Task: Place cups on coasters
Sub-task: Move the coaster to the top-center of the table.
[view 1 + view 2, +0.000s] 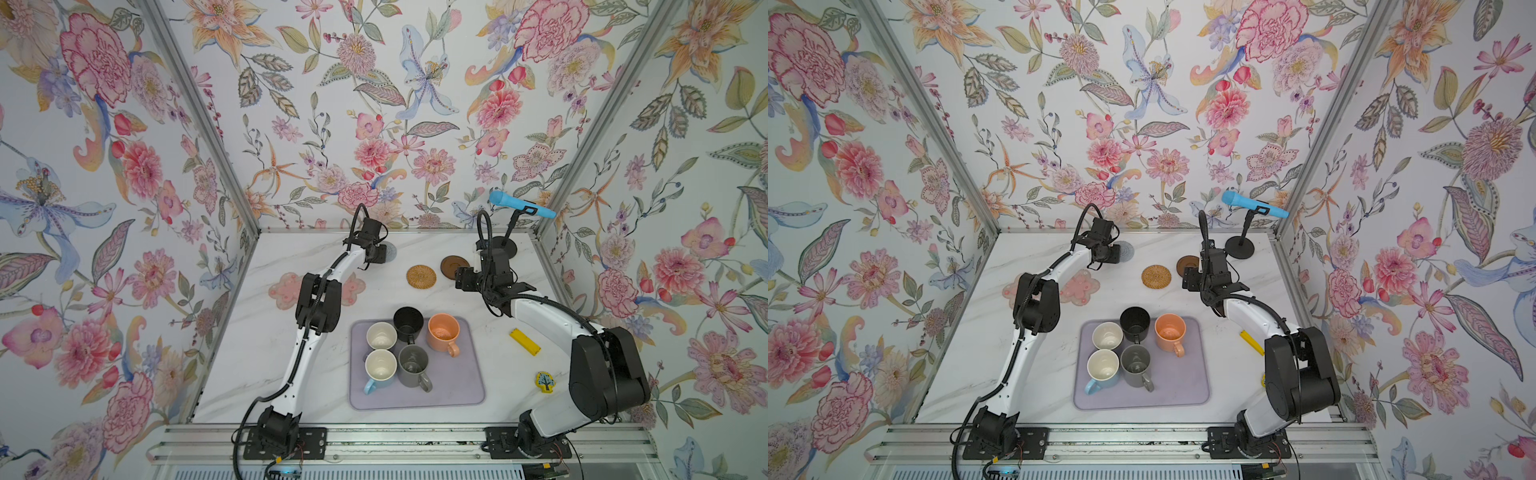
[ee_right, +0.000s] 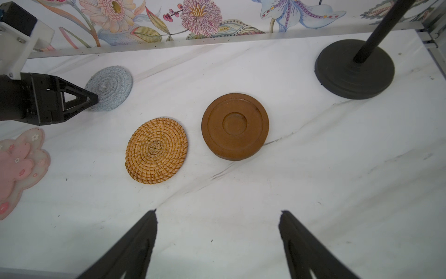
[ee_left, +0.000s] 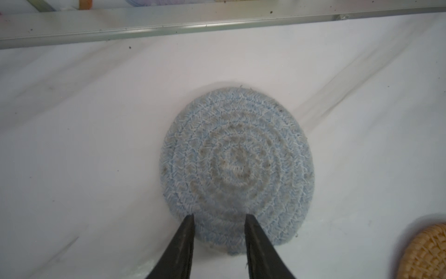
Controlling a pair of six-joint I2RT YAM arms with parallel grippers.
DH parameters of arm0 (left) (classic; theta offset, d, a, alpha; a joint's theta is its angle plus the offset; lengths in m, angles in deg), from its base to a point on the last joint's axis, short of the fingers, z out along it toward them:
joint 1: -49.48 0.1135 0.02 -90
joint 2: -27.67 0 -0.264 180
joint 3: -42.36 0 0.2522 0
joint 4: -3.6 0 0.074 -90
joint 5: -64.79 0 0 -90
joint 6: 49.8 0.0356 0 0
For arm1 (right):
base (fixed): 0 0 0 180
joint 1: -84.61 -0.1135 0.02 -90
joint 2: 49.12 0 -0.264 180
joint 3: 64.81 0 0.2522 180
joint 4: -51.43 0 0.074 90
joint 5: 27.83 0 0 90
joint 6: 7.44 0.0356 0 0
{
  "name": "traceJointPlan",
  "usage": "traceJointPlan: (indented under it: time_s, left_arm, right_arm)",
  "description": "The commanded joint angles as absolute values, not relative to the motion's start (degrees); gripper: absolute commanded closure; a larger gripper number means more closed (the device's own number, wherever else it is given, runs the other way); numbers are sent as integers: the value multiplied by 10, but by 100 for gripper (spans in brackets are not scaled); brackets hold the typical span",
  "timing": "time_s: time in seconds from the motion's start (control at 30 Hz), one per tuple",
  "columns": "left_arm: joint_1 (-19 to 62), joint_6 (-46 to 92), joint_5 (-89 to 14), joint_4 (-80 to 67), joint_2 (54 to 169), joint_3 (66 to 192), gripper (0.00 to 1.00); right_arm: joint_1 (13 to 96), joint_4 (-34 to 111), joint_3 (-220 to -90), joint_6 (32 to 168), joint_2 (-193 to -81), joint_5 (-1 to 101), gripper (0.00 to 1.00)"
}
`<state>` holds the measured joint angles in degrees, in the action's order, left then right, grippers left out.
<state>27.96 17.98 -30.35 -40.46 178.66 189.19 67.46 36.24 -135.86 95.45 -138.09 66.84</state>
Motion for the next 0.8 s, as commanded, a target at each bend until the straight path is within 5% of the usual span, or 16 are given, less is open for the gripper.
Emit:
traceJointPlan:
  time_s: [0.0, 0.27, 0.77]
  left_arm:
    - [265, 204, -281, -462, 1776, 1829, 65]
    - [263, 204, -295, -396, 1683, 1681, 65]
    - [277, 172, -343, -375, 1641, 1721, 64]
  right_arm:
    - [679, 367, -1346, 956, -1369, 662, 18]
    - [683, 370, -1337, 962, -1361, 659, 18]
    - [683, 369, -1330, 973, -1339, 659, 17]
